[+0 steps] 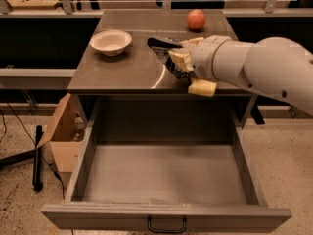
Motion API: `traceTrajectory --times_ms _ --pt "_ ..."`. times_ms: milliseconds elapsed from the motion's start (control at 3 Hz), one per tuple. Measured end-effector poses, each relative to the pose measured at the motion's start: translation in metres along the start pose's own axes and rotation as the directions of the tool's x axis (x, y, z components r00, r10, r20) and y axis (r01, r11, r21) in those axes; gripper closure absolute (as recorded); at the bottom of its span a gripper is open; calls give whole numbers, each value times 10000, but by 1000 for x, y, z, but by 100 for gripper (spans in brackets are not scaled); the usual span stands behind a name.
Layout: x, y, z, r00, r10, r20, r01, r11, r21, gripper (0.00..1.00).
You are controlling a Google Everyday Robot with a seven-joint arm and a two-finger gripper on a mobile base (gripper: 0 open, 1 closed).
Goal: Place blue chip bag into top drawer
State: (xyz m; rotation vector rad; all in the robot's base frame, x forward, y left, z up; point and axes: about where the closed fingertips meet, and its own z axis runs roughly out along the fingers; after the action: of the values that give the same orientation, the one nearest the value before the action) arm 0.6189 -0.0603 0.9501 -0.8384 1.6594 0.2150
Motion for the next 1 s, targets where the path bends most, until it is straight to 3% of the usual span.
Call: traceTrajectory --times_ms 333,667,1000 --pt "-11 26 -25 9971 371 671 -310 9954 -903 100" --pt "-36 61 -33 9894 517 1356 -260 9824 -1848 100" --pt "-52 91 -46 9836 641 1688 -168 9633 -2680 100"
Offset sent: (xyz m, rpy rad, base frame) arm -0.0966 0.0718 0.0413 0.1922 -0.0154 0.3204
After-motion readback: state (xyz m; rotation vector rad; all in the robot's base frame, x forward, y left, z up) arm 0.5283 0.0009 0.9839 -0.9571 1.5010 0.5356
